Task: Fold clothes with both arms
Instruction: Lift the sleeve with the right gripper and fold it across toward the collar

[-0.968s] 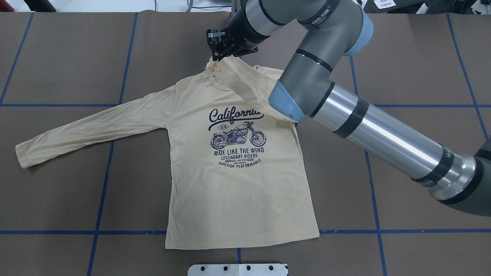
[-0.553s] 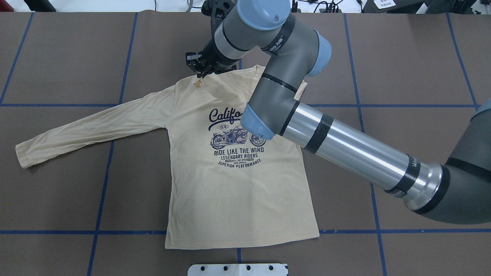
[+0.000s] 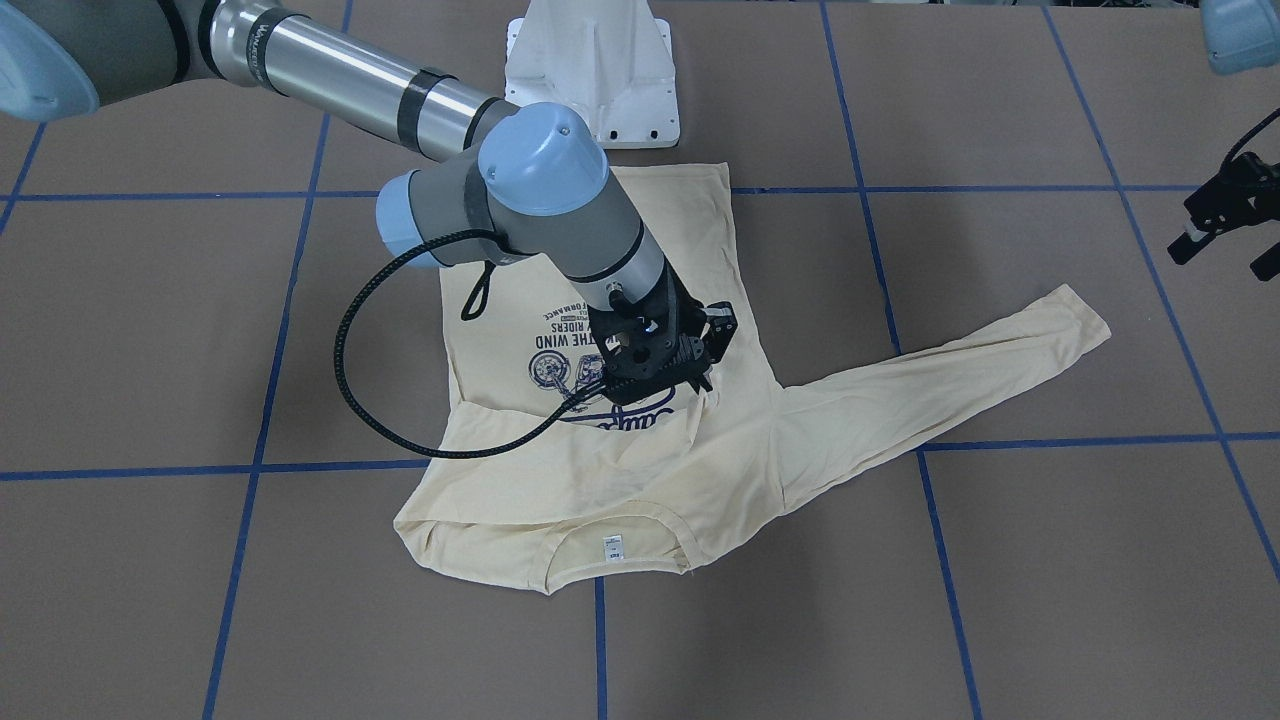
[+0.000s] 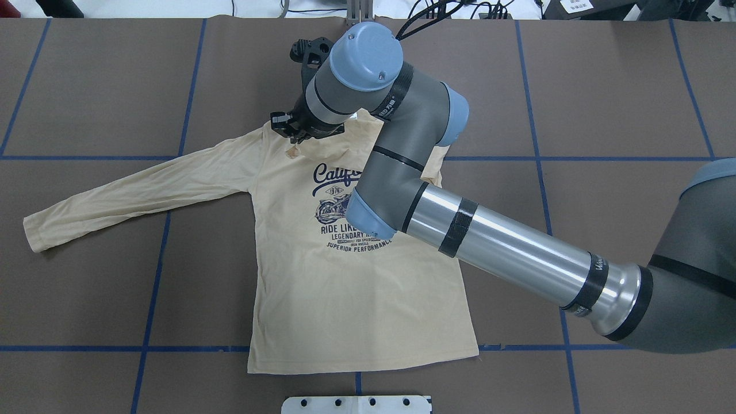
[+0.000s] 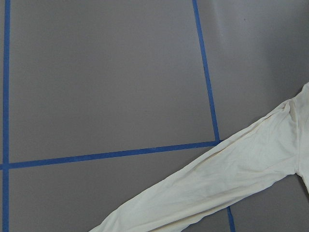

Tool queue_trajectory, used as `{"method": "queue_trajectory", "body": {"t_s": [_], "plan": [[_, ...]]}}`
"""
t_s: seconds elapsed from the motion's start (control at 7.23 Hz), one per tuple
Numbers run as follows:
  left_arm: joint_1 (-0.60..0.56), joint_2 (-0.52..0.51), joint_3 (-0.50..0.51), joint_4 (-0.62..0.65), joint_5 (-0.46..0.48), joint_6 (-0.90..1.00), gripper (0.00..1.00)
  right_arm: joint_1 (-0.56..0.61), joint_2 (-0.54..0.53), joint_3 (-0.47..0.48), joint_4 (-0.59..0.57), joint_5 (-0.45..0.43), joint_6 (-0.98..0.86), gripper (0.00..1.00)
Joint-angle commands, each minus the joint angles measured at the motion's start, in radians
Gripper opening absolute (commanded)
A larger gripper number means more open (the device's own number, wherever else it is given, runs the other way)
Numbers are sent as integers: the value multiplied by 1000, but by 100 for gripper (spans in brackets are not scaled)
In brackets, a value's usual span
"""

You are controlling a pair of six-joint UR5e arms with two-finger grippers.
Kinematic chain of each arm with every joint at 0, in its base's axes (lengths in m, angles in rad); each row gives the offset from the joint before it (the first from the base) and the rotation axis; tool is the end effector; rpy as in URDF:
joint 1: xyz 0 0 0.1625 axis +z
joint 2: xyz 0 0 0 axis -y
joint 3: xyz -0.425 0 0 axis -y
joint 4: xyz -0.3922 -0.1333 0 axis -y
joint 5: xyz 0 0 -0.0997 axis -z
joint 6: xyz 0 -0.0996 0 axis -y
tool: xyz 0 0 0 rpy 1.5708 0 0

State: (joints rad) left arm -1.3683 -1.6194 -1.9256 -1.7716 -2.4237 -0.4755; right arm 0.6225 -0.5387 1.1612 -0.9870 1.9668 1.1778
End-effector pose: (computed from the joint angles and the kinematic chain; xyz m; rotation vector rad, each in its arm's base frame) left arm 0.0436 -0.5021 0.4303 0.2589 0.9646 0.0076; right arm -0.5985 -0.5464 0.0915 0.2749 -1.2048 -0.0392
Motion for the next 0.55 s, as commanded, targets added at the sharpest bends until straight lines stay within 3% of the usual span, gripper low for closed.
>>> {"method": "queue_trajectory", "body": {"t_s": [0.0, 0.41], "plan": [[0, -2, 2, -2, 0, 0, 100, -9, 58, -32, 4, -37, 121, 99], [2, -7, 17, -15, 2, -55, 100, -12, 76, -37, -8, -52, 262, 100]]}}
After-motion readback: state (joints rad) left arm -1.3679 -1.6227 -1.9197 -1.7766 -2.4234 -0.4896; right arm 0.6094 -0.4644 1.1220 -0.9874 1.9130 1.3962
